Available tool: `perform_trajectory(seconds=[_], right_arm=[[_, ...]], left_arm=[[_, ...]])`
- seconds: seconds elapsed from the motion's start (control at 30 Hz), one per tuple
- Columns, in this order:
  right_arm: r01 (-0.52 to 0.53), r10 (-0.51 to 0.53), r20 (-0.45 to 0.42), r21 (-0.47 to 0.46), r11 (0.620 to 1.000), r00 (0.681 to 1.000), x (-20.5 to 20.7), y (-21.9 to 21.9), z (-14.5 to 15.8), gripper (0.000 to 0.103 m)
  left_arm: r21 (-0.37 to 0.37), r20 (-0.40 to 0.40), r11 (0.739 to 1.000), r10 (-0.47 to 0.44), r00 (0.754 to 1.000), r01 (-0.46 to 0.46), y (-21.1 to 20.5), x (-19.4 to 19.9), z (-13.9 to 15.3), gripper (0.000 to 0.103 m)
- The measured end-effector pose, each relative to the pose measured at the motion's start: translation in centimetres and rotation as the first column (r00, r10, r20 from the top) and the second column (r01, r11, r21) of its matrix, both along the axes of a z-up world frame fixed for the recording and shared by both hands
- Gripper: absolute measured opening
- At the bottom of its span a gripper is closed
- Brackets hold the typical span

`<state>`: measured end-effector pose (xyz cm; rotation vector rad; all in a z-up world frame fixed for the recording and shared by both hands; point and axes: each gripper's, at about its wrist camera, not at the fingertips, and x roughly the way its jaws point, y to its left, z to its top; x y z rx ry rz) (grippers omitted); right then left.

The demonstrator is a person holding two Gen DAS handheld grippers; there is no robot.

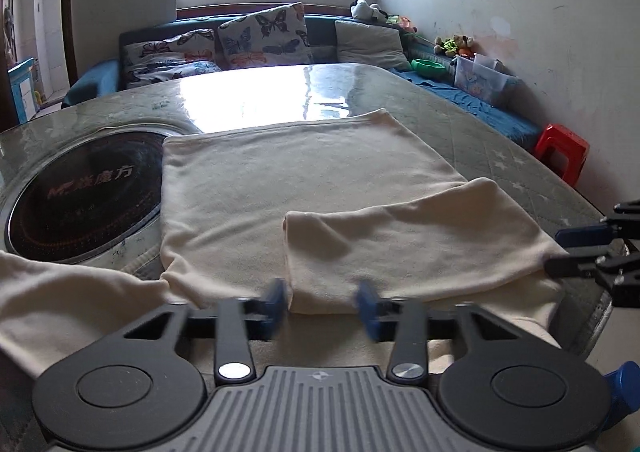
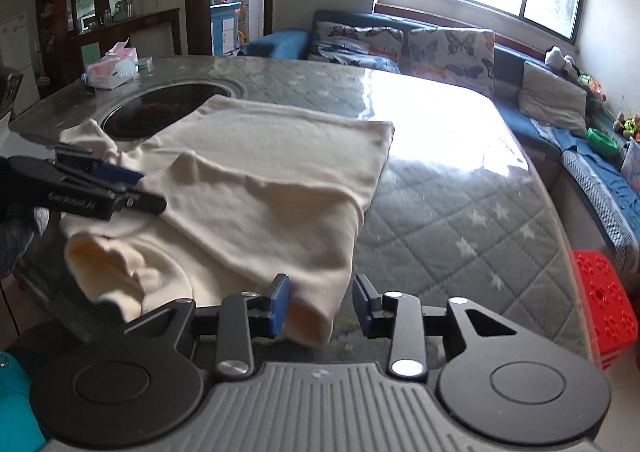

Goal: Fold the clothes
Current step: 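Close the left gripper on the opposite side edge of the sweatshirt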

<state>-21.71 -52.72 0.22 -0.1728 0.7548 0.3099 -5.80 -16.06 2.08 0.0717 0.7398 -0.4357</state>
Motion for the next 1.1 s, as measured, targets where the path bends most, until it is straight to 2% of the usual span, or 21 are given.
perform_trajectory(seconds=[0.03, 0.13, 0.27, 0.4, 0.57, 0.67, 0.93, 1.1], right_arm=[[-0.002, 0.002, -0.004, 0.001, 1.0, 1.0, -0.1, 0.0, -0.2, 0.036], [-0.003, 0.003, -0.003, 0.003, 1.0, 1.0, -0.4, 0.2, -0.4, 0.039], [0.012, -0.012, -0.002, 0.013, 1.0, 1.0, -0.6, 0.0, -0.8, 0.039], [0.031, -0.031, -0.001, 0.021, 0.999, 1.0, -0.8, -0.1, -1.1, 0.039], [0.062, -0.062, 0.009, -0.008, 0.998, 0.998, -0.8, -0.3, -1.4, 0.039], [0.067, -0.067, 0.014, -0.016, 0.998, 0.998, -1.0, -0.5, -1.4, 0.039], [0.03, -0.03, -0.005, -0.03, 0.999, 1.0, -1.5, -0.8, -1.0, 0.039], [-0.017, 0.017, 0.02, -0.017, 1.0, 1.0, -1.4, -0.7, 0.8, 0.039]], left_arm=[[-0.003, 0.007, 1.0, 0.001, 1.0, -0.001, 0.0, 0.0, 0.3, 0.022], [-0.012, 0.028, 1.0, 0.006, 1.0, -0.006, 0.1, 0.0, 1.4, 0.005], [-0.044, 0.068, 0.999, 0.013, 0.998, -0.01, 0.1, 0.0, 3.8, 0.004], [-0.105, 0.15, 0.994, -0.003, 0.989, 0.019, 0.0, -0.8, 7.3, 0.004], [-0.152, 0.226, 0.987, -0.012, 0.974, 0.047, 0.6, -2.2, 10.0, 0.004], [-0.132, 0.204, 0.991, 0.003, 0.979, 0.024, 1.5, -2.4, 9.4, 0.004], [-0.018, 0.057, 0.999, 0.048, 0.997, -0.047, 4.0, -2.2, 3.9, 0.005], [-0.015, 0.038, 0.998, 0.066, 0.997, -0.066, 4.9, -2.5, 3.5, 0.007]])
